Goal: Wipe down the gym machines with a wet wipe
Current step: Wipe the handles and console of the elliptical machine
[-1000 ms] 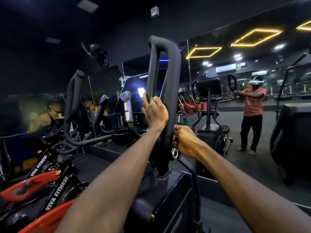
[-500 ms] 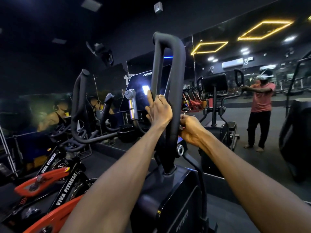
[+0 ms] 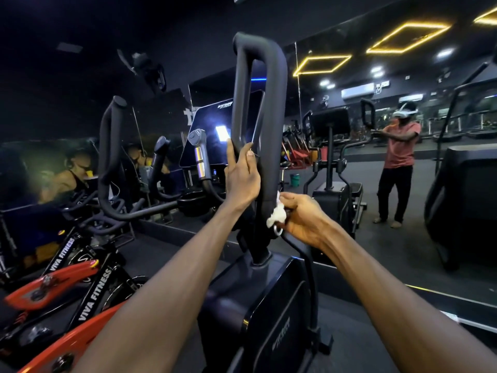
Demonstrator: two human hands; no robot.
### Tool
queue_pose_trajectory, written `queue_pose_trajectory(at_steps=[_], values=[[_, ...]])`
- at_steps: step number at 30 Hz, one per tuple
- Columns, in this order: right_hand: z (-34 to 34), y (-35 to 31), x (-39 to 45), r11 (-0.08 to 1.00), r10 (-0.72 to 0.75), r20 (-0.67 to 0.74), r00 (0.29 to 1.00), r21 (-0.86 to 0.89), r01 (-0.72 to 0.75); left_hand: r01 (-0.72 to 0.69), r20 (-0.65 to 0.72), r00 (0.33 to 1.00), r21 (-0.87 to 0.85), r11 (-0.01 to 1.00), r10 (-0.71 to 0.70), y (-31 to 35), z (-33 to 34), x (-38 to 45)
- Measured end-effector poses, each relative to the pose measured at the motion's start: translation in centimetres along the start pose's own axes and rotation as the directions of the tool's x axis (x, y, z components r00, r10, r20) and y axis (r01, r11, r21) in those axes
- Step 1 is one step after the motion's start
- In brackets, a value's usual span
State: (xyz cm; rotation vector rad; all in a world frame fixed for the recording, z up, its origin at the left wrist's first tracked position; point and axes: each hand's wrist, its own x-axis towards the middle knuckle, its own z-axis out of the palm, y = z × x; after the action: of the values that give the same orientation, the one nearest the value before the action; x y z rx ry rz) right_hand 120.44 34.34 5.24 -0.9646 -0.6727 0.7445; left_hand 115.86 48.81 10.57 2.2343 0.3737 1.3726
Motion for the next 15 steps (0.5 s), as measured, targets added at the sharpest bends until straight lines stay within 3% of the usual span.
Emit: queue_pose_trajectory(at_steps=[5, 10, 13, 15], values=[[1.1, 2.8, -0.7, 0.953, 0.01, 0.005, 1.0, -0.302, -0.008, -0.056, -0.007, 0.998, -0.028, 0.998, 0.055, -0.3, 0.1, -0.8], [-0.4, 0.9, 1.2, 0.979, -0.082, -0.046, 0.996, -0.191, 0.072, -0.093, -0.084, 0.993, -0.125, 0.988, 0.083, -0.2, 0.7, -1.2], [-1.0, 2.8, 1.2, 0.894, -0.117, -0.082, 0.99, -0.443, 0.069, -0.106, -0.128, 0.988, -0.166, 0.98, 0.085, -0.2, 1.0, -1.1], [-1.0, 3.6, 0.8, 0.855, -0.123, -0.084, 0.989, -0.515, 0.062, -0.101, -0.162, 0.984, -0.193, 0.976, 0.07, -0.4, 1.4, -1.1]])
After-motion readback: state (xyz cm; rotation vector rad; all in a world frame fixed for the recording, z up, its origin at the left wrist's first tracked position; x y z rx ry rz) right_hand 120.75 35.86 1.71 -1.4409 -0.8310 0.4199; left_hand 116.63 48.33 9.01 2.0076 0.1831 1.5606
